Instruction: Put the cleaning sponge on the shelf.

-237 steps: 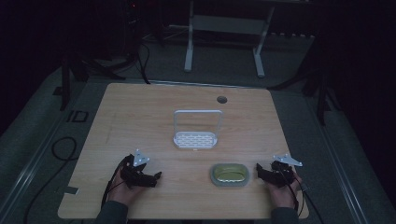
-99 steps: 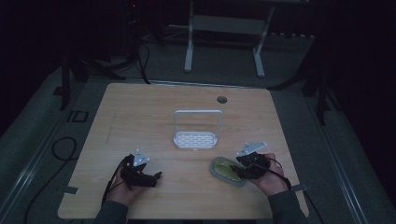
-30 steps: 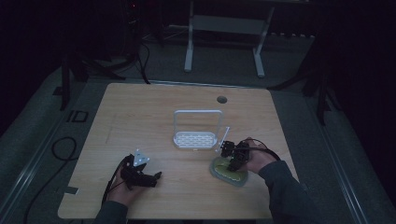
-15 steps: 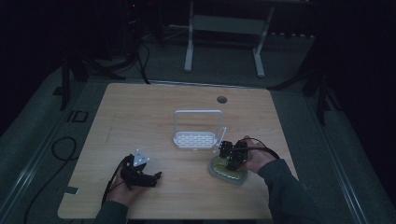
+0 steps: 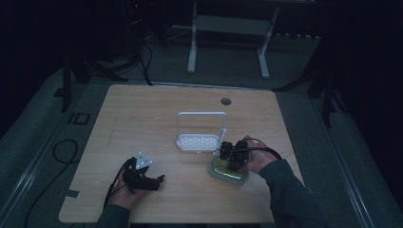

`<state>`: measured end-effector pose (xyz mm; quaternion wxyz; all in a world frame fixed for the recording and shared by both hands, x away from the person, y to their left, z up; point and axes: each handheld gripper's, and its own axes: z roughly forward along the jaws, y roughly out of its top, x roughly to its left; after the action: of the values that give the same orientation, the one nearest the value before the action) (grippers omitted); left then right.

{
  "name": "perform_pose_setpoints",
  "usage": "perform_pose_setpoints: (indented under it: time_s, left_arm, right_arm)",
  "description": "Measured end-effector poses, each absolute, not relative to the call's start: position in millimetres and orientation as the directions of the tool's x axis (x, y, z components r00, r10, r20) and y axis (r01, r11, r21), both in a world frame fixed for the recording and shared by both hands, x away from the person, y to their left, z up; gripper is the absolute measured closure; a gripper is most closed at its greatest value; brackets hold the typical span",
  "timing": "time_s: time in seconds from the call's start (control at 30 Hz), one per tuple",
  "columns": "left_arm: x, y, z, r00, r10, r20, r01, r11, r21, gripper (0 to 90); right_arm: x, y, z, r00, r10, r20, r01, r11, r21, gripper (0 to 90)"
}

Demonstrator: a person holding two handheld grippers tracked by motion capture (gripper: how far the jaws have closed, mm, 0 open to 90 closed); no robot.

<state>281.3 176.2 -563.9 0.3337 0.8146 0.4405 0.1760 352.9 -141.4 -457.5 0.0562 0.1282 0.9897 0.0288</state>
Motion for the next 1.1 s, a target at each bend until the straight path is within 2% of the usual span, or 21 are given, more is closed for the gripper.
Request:
perform_pose_setpoints:
  time_s: [1.1]
  left_arm:
    - [281.4, 175.8, -564.0, 0.548, 0.836, -0.010, 0.601, -0.386, 0.700, 5.5]
  right_arm:
    - [359.0, -110.1, -447.9, -0.972, 0.126, -0.197, 0.099, 0.985, 0.144, 71.5]
